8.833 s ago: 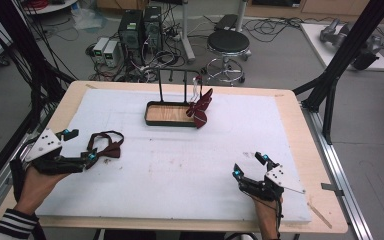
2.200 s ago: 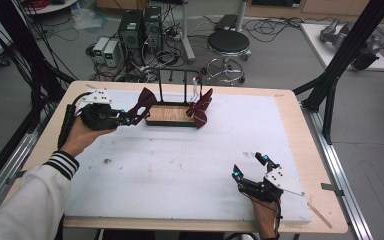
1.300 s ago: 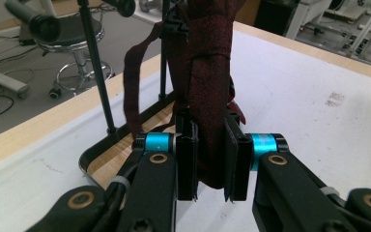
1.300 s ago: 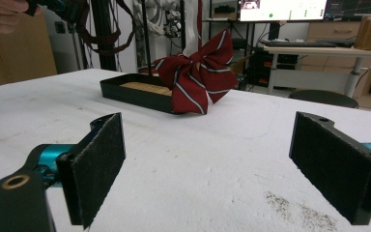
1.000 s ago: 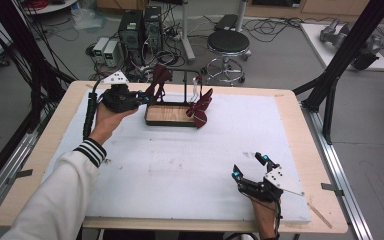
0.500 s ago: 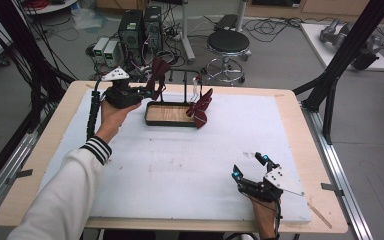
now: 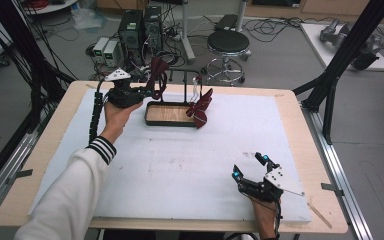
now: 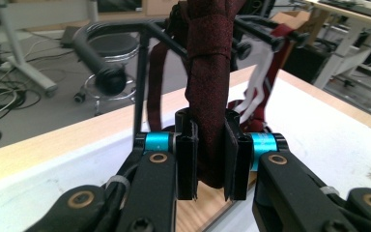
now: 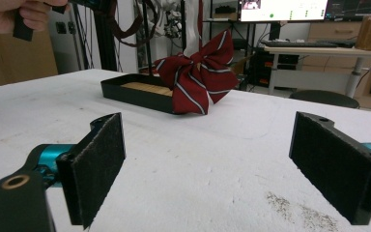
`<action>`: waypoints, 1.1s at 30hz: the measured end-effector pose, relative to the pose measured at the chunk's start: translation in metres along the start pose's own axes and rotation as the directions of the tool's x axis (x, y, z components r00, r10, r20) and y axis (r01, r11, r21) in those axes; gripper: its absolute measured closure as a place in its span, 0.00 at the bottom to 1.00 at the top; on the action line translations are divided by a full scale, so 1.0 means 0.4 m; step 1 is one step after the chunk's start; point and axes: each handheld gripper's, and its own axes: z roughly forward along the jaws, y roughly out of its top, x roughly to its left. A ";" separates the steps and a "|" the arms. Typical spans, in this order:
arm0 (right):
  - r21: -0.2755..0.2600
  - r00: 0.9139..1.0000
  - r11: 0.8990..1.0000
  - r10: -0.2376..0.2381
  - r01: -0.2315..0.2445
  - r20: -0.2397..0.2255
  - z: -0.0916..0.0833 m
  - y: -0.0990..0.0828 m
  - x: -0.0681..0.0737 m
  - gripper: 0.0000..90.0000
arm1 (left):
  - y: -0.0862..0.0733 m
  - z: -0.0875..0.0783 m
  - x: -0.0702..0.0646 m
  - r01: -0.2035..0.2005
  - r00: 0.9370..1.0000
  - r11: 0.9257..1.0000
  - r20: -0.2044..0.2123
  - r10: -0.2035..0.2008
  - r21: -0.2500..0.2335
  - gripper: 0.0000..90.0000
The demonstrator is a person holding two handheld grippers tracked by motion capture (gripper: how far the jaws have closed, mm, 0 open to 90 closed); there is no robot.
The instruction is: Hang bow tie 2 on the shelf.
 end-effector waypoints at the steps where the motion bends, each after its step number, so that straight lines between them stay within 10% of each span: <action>1: 0.000 1.000 1.000 0.001 -0.001 0.000 0.000 0.000 0.000 0.13 | -0.004 0.001 0.003 0.013 1.000 1.000 -0.014 -0.013 -0.001 0.87; 33: 0.002 1.000 1.000 0.005 -0.005 -0.004 0.000 0.000 0.000 0.13 | -0.031 0.036 0.019 0.052 0.989 0.998 -0.140 -0.047 0.033 0.87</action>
